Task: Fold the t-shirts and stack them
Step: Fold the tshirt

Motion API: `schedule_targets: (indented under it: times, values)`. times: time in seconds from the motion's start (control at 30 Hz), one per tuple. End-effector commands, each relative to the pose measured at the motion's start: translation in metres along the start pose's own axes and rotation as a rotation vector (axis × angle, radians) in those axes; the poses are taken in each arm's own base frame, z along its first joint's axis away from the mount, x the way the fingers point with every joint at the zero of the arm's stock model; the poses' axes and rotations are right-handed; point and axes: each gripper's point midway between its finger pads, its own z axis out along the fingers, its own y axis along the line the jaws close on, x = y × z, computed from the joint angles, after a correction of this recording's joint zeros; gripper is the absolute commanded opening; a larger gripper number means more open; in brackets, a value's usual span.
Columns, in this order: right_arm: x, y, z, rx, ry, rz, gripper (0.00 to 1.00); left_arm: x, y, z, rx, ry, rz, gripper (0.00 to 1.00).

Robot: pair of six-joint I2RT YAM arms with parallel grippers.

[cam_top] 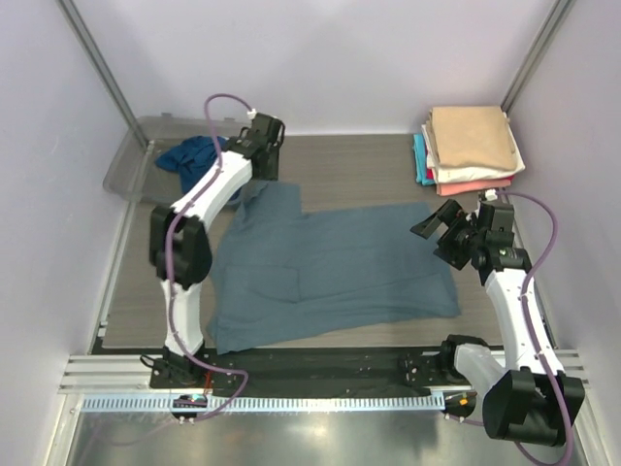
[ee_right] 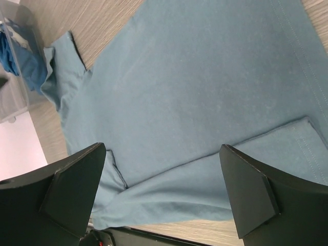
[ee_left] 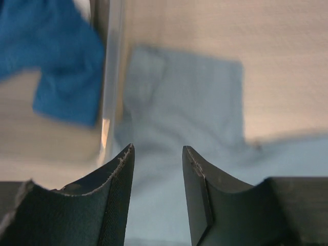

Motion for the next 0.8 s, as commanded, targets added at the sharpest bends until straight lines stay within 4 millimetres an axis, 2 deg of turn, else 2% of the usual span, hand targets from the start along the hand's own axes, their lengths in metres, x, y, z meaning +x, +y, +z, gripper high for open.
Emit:
schedule_targets:
  times: [0.0, 0.03, 0.07, 0.1, 0.2, 0.23, 0.3, 0.4, 0.63, 0.77]
  values:
    - [-0.015, 0.015, -0.002, -0.055, -0.044, -0.082, 1.0, -0.024, 0.017, 0.035, -0.15, -0.028, 0.154, 0.44]
    - [-0.014, 0.015, -0.001, -0.058, -0.036, -0.085, 1.0, -0.025, 0.018, 0.042, -0.167, -0.017, 0.172, 0.44]
    - [-0.013, 0.014, 0.0, -0.057, -0.031, -0.087, 1.0, -0.04, 0.017, 0.044, -0.179, -0.046, 0.186, 0.44]
    - [-0.012, 0.013, 0.003, -0.055, -0.024, -0.085, 1.0, -0.029, 0.017, 0.066, -0.209, -0.011, 0.213, 0.45]
    - [-0.008, 0.009, 0.008, -0.056, -0.004, -0.089, 1.0, -0.037, 0.017, 0.08, -0.233, -0.019, 0.237, 0.45]
    - [-0.005, 0.006, 0.012, -0.049, 0.008, -0.088, 1.0, -0.03, 0.016, 0.092, -0.244, -0.004, 0.245, 0.45]
    - [-0.002, 0.001, 0.016, -0.041, 0.021, -0.091, 1.0, -0.035, 0.013, 0.099, -0.245, -0.02, 0.234, 0.45]
    - [0.002, -0.005, 0.023, -0.028, 0.037, -0.085, 1.0, -0.029, 0.009, 0.11, -0.234, -0.011, 0.237, 0.45]
    - [0.005, -0.01, 0.031, -0.023, 0.052, -0.069, 1.0, -0.011, 0.014, 0.132, -0.265, 0.018, 0.255, 0.45]
    - [0.007, -0.012, 0.034, -0.016, 0.06, -0.064, 1.0, 0.001, 0.007, 0.144, -0.234, 0.042, 0.25, 0.45]
